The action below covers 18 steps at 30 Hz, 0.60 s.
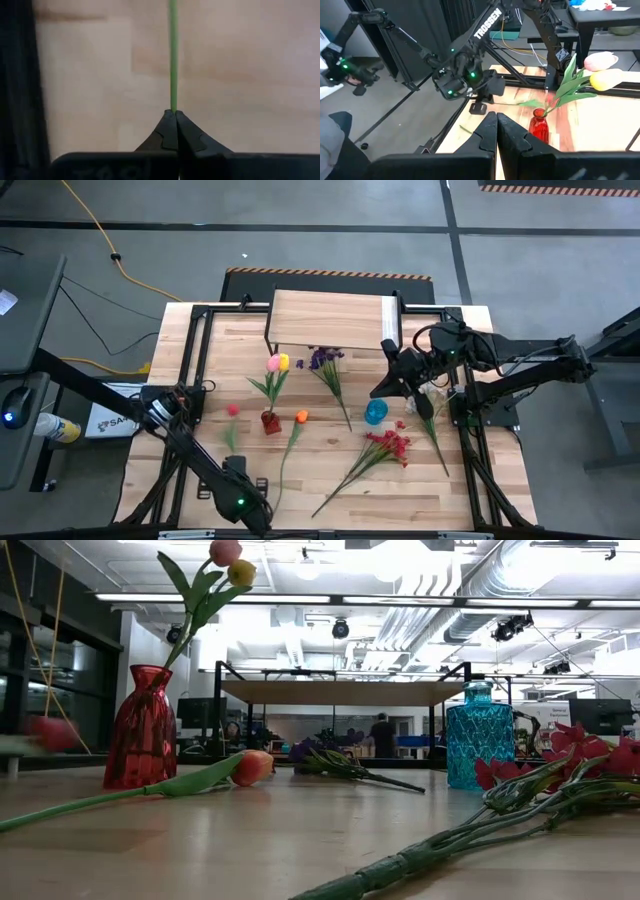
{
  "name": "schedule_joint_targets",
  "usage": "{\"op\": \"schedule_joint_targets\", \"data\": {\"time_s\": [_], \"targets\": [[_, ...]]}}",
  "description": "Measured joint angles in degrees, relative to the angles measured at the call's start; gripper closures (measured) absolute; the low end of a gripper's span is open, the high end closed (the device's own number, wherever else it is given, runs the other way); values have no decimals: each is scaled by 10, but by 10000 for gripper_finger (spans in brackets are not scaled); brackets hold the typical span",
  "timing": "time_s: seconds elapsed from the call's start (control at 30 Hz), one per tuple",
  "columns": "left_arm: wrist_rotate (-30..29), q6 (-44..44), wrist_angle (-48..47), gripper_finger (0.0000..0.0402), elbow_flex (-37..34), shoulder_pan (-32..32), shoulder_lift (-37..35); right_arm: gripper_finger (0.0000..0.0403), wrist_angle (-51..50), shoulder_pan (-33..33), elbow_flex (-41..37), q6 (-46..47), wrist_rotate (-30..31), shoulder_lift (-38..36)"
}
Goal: Pick and place flowers into a vace then onto a shelf
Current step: Put the red flower into the red vase
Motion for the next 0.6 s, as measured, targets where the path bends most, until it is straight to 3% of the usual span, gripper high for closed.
{"op": "schedule_joint_targets", "data": {"time_s": [0.33, 0.6], "targets": [[-19, -1, -161, 382, 82, 1, -1, 402, 0, 0, 0, 1, 23, 0], [-53, -3, -162, 382, 92, 1, -20, 402, 0, 0, 0, 0, 23, 0]]}}
